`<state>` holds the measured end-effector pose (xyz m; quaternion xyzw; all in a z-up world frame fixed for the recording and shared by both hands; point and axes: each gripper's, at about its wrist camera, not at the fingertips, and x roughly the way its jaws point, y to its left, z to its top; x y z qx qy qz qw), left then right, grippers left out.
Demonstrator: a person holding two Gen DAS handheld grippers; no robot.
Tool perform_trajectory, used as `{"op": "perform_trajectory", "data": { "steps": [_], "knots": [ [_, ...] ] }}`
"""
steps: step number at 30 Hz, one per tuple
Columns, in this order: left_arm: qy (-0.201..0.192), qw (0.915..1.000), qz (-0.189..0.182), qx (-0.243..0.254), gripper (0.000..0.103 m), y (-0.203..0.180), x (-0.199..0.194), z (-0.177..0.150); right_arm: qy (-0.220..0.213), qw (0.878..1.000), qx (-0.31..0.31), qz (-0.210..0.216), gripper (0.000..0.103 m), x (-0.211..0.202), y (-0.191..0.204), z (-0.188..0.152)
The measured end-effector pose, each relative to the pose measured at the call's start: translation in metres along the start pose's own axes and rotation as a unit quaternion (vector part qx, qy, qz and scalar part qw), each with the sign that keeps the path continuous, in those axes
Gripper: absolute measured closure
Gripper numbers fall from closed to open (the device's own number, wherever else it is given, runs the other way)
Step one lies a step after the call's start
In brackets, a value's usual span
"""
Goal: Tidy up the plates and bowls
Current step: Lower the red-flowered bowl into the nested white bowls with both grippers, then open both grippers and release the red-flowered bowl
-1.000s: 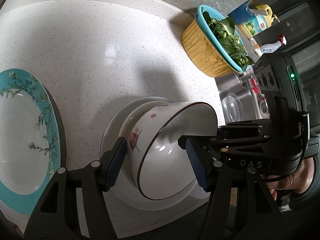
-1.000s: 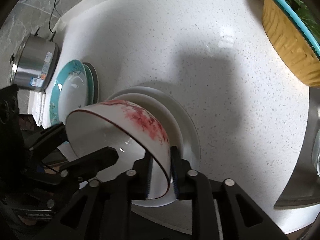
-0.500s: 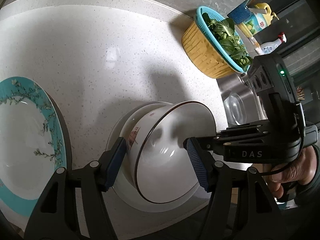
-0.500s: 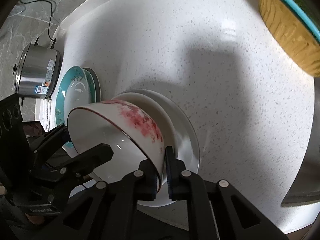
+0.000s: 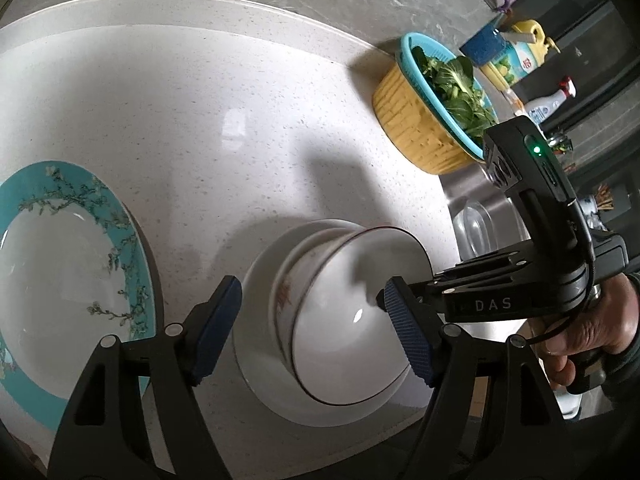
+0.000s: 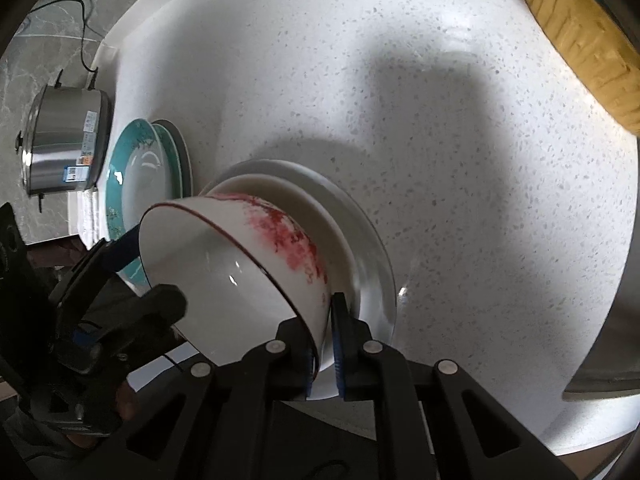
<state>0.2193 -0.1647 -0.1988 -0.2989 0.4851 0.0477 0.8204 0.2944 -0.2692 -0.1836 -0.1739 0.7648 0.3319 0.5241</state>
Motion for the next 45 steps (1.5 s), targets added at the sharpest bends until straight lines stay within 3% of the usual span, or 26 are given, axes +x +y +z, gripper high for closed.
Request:
{"op": "perform_trajectory", "data": {
  "steps": [5, 10, 18, 25, 35, 42, 45],
  "knots": [
    [-0.009, 0.9997, 0.001, -0.023, 0.031, 0.011, -0.005, -0.003, 0.0, 0.999, -0.014, -0.03, 0.09, 0.0, 0.013, 0.006],
    [-0.009, 0.9994, -0.001, -0.033, 0.031, 0.017, -0.006, -0.007, 0.002, 0.999, -0.018, -0.034, 0.084, 0.002, 0.021, 0.007],
    [-0.013, 0.999, -0.002, -0.042, 0.031, 0.024, -0.011, -0.011, 0.0, 1.0, -0.014, -0.011, 0.05, -0.001, 0.028, 0.008],
    [-0.009, 0.9987, -0.001, -0.051, 0.031, 0.027, -0.008, -0.012, -0.008, 1.0, -0.008, -0.015, 0.048, -0.003, 0.026, 0.005],
    [-0.006, 0.9986, -0.004, -0.053, 0.031, 0.031, -0.009, -0.015, -0.039, 0.989, -0.085, -0.112, 0.043, 0.005, 0.059, -0.009],
    [0.004, 0.9982, -0.004, -0.059, 0.031, 0.035, -0.005, -0.018, -0.042, 0.993, -0.061, -0.09, 0.038, 0.002, 0.054, -0.01],
    [0.012, 0.9992, 0.006, -0.038, 0.03, 0.029, -0.001, -0.02, -0.045, 0.993, -0.063, -0.095, 0.038, 0.002, 0.055, -0.01]
  ]
}}
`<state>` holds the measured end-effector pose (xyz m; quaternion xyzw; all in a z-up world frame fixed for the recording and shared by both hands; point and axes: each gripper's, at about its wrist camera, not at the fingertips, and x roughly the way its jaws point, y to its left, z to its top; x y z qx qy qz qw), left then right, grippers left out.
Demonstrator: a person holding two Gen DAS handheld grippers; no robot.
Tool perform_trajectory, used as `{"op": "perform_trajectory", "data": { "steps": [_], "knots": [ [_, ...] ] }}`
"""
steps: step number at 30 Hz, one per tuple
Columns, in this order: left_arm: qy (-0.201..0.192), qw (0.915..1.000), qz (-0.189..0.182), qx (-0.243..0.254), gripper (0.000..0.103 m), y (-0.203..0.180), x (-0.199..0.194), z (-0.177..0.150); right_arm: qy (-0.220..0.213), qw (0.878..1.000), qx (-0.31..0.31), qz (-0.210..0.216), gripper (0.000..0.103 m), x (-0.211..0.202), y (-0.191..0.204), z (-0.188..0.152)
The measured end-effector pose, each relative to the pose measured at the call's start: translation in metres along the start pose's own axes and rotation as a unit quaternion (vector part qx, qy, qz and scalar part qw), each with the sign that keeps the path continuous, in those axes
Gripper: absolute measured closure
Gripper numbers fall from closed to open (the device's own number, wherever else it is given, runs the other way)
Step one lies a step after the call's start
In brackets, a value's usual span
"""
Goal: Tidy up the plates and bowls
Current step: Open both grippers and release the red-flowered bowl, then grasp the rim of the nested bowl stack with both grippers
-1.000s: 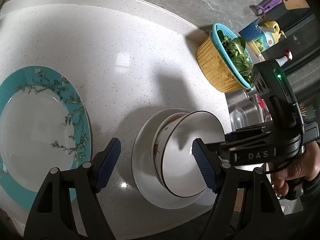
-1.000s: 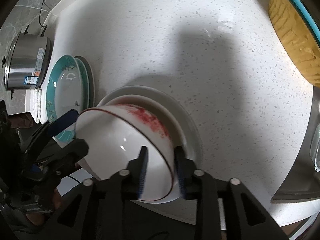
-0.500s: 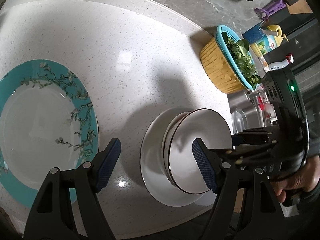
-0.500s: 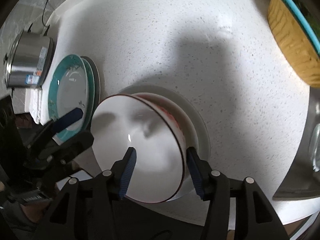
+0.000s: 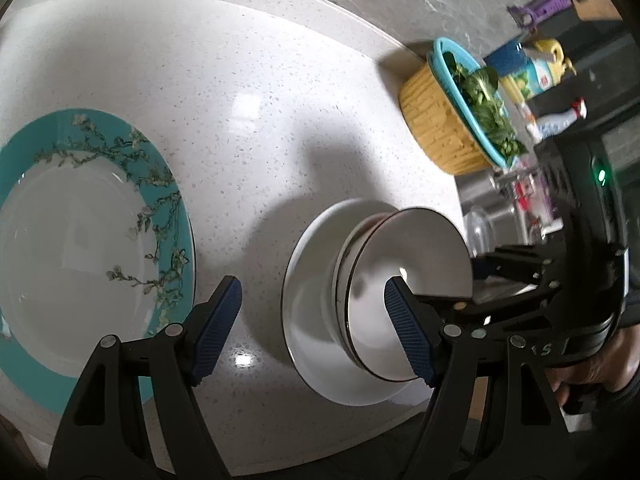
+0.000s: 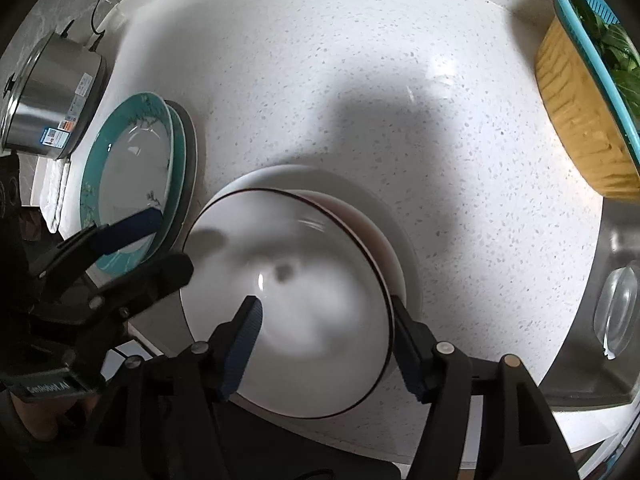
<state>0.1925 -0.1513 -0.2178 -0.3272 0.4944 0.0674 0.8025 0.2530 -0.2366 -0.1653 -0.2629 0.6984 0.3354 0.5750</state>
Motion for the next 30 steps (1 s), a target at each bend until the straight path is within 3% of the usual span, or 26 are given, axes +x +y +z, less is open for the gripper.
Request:
{"op": "perform_trajectory", "data": {
  "steps": [2, 9, 16, 20, 23, 26, 30],
  "knots": [
    [0.002, 0.9998, 0.014, 0.017, 0.031, -0.005, 0.003, 0.0, -0.005, 1.0, 0.0, -0.003, 0.038, -0.001, 0.001, 0.0],
    [0.012, 0.9981, 0.037, 0.047, 0.033, -0.012, 0.012, 0.001, -0.042, 0.996, -0.041, -0.074, 0.036, -0.008, 0.016, -0.007],
    [0.016, 0.998, 0.035, 0.05, 0.031, -0.014, 0.011, 0.003, -0.043, 0.999, -0.016, -0.024, 0.036, -0.011, -0.003, -0.01],
    [0.003, 0.9986, 0.032, 0.043, 0.031, -0.008, -0.006, 0.001, -0.092, 0.994, 0.023, 0.048, 0.035, -0.041, -0.035, -0.015],
    [0.0, 0.9986, 0.041, 0.034, 0.031, 0.0, -0.019, -0.005, -0.114, 0.991, 0.055, 0.038, 0.034, -0.046, -0.074, -0.021],
    [0.0, 0.9969, 0.067, 0.041, 0.031, 0.003, -0.031, -0.013, -0.098, 0.992, 0.07, 0.042, 0.046, -0.034, -0.102, -0.033],
    [0.005, 0.995, 0.091, 0.04, 0.031, 0.009, -0.034, -0.027, -0.083, 0.993, 0.064, 0.063, 0.047, -0.016, -0.114, -0.048]
  ]
}}
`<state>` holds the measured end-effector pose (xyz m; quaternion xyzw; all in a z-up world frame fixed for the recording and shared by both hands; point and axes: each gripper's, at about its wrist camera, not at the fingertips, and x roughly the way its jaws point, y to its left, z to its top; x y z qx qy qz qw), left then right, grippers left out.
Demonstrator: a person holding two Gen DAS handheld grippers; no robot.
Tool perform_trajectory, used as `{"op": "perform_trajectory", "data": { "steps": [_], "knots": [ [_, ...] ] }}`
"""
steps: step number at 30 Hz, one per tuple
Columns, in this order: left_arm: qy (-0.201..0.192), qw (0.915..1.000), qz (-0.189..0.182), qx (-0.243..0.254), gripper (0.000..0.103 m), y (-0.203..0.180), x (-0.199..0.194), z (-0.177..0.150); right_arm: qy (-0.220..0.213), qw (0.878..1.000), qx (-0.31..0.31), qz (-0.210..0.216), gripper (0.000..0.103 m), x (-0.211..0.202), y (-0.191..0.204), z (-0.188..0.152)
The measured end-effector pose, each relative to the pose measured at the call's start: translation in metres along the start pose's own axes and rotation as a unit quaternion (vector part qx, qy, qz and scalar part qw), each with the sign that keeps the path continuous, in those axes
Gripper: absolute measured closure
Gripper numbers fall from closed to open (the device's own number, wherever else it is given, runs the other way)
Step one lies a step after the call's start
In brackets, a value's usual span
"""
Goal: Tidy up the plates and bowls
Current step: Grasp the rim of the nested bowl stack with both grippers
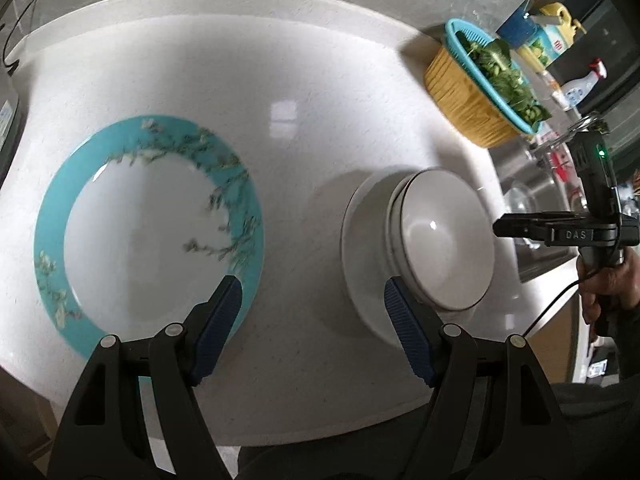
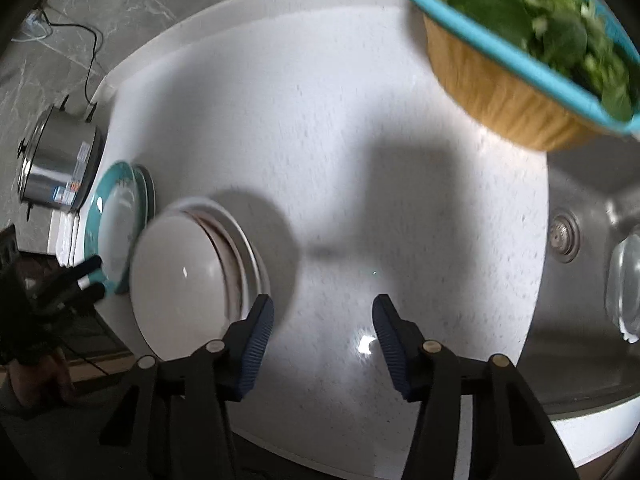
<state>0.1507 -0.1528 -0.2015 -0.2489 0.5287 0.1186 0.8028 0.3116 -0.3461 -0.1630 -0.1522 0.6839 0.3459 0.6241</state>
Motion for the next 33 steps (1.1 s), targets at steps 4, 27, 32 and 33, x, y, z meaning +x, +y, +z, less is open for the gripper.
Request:
{"op": "perform_trajectory", "data": {
  "steps": [4, 27, 32, 33],
  "knots": [
    [0.011, 0.9999, 0.008, -0.009, 0.031, -0.001, 0.008, -0.008, 0.012, 0.999, -0.019, 0.031, 0.047, 0.012, 0.005, -0.007],
    [0.022, 0.9981, 0.055, -0.016, 0.031, -0.016, 0.048, -0.03, 0.002, 0.992, -0.122, 0.019, 0.043, 0.044, 0.039, 0.016],
    [0.025, 0.9981, 0.046, -0.035, 0.031, -0.007, 0.059, -0.031, -0.016, 0.989, -0.14, 0.038, 0.045, 0.047, 0.033, 0.021],
    [0.023, 0.9981, 0.047, -0.032, 0.033, -0.007, 0.061, -0.03, -0.014, 0.989, -0.141, 0.039, 0.045, 0.048, 0.029, 0.022]
  ]
}}
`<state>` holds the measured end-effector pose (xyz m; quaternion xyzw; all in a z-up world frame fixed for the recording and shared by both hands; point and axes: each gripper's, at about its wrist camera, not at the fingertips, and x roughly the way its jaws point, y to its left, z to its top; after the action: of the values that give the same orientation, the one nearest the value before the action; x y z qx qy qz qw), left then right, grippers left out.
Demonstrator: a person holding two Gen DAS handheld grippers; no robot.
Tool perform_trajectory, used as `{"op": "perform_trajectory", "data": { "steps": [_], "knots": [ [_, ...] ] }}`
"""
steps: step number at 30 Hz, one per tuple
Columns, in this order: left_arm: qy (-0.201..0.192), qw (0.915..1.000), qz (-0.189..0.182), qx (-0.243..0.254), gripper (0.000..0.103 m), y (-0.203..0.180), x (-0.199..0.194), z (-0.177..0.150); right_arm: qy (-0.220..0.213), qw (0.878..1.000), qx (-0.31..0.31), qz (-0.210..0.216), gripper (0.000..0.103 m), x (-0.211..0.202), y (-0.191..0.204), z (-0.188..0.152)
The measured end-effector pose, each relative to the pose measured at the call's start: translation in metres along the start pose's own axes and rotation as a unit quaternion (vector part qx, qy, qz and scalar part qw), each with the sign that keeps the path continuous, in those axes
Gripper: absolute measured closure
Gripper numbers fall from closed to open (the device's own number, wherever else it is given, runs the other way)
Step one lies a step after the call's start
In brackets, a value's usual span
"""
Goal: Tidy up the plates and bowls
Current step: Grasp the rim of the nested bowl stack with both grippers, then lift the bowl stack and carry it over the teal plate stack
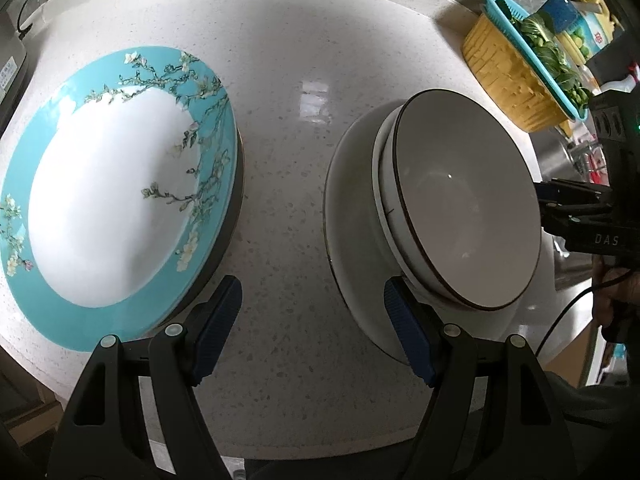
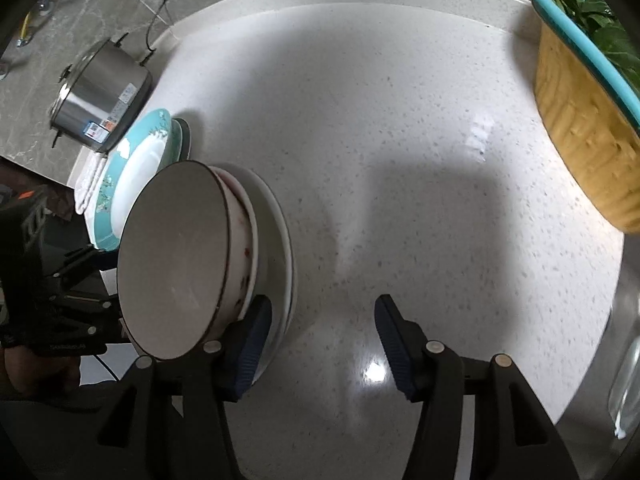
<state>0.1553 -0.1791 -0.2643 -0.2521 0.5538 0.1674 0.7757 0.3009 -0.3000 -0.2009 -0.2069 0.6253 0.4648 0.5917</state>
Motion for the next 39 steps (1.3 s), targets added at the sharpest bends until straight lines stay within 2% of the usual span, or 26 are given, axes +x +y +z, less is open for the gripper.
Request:
{"op": "perform_trajectory", "data": {
  "steps": [1, 2, 6, 7, 14, 15, 18, 21, 22, 23, 29, 39],
  "knots": [
    [-0.002, 1.0, 0.002, 0.004, 0.033, -0.001, 0.001, 0.001, -0.002, 1.0, 0.001, 0.005, 0.045, 0.001, 0.0, 0.0],
    [-0.003, 1.0, 0.001, 0.006, 0.038, -0.002, 0.002, 0.002, -0.004, 1.0, -0.001, 0.007, 0.046, 0.002, 0.0, 0.0],
    [0.001, 0.9996, -0.012, 0.027, 0.063, -0.016, 0.009, 0.006, 0.002, 1.0, -0.017, 0.016, 0.051, 0.01, 0.008, -0.002],
    [0.005, 0.9994, -0.016, 0.03, 0.065, -0.018, 0.011, 0.008, 0.004, 1.0, -0.02, 0.016, 0.054, 0.014, 0.01, -0.002],
    [0.017, 0.9993, -0.019, 0.028, 0.066, -0.023, 0.031, 0.021, 0.003, 1.0, -0.001, 0.026, 0.055, 0.025, 0.009, -0.001],
    [0.015, 0.9992, -0.016, 0.033, 0.075, -0.026, 0.033, 0.024, 0.002, 1.0, 0.001, 0.027, 0.055, 0.026, 0.01, -0.001],
    [0.016, 0.9987, -0.019, 0.045, 0.082, -0.032, 0.04, 0.029, 0.001, 0.999, 0.006, 0.036, 0.055, 0.03, 0.011, -0.004],
    [0.011, 0.9985, -0.015, 0.051, 0.082, -0.038, 0.043, 0.036, -0.003, 0.999, 0.007, 0.043, 0.068, 0.034, 0.018, -0.004],
    [0.01, 0.9985, -0.014, 0.052, 0.082, -0.039, 0.044, 0.038, -0.003, 0.999, 0.009, 0.046, 0.077, 0.036, 0.019, -0.004],
    [0.01, 0.9984, -0.012, 0.053, 0.082, -0.041, 0.044, 0.04, -0.004, 0.999, 0.01, 0.044, 0.079, 0.037, 0.021, -0.004],
    [0.009, 0.9982, -0.007, 0.059, 0.082, -0.048, 0.046, 0.046, -0.006, 0.999, 0.025, 0.042, 0.081, 0.037, 0.02, -0.003],
    [0.001, 0.9979, 0.002, 0.064, 0.083, -0.047, 0.034, 0.033, -0.004, 0.999, 0.029, 0.032, 0.082, 0.032, 0.022, -0.01]
  ]
}}
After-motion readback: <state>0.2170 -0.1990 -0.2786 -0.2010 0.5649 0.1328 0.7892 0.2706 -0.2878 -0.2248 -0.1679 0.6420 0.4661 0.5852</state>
